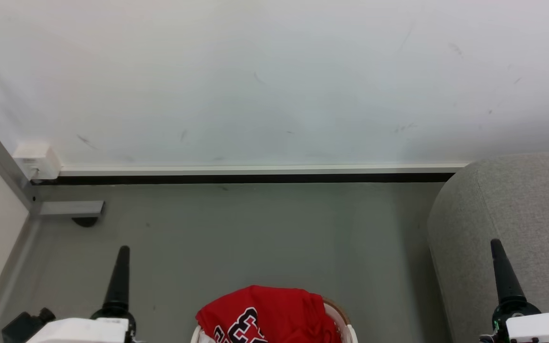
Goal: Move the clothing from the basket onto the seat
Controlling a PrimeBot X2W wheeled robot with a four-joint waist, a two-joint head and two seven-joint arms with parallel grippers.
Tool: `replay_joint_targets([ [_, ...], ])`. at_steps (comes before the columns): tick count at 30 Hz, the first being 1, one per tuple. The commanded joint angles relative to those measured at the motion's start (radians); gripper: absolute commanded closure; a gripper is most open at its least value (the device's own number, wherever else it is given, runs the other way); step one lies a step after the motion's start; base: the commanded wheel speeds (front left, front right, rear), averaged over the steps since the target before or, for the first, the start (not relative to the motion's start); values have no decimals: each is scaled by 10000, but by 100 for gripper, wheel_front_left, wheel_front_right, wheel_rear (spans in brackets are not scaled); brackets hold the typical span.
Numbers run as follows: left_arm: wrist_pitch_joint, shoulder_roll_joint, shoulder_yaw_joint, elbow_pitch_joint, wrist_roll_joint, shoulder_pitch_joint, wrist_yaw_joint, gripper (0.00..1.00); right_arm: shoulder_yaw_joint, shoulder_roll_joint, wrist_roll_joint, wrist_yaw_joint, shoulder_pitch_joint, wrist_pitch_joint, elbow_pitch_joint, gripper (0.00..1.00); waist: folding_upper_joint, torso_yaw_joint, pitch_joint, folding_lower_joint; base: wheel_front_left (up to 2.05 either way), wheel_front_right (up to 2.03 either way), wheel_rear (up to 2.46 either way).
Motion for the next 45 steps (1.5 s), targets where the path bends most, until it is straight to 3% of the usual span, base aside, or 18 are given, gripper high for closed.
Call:
replay_joint_targets([
  [1, -106, 70, -99, -266, 590, -36, 94, 0, 127, -152, -397, -4, -240, -104, -258, 0, 0, -9, -10, 0, 0, 0, 0],
  [12, -510, 84, -613, -351, 3104, 128, 647, 0, 996, -583, -3027, -5, -263, -503, -311, 0, 0, -25, -77, 0, 0, 0, 0],
  [23, -871, 191, -1028, -328, 5371, 248, 1049, 0, 1305, -603, -5326, -7, -167, -865, -238, 0, 0, -77, -157, 0, 0, 0, 0],
  [45, -1493, 399, -1599, -313, 7809, 426, 1615, 0, 1633, -587, -7904, -10, -33, -1490, 72, 0, 0, -122, -238, 0, 0, 0, 0],
])
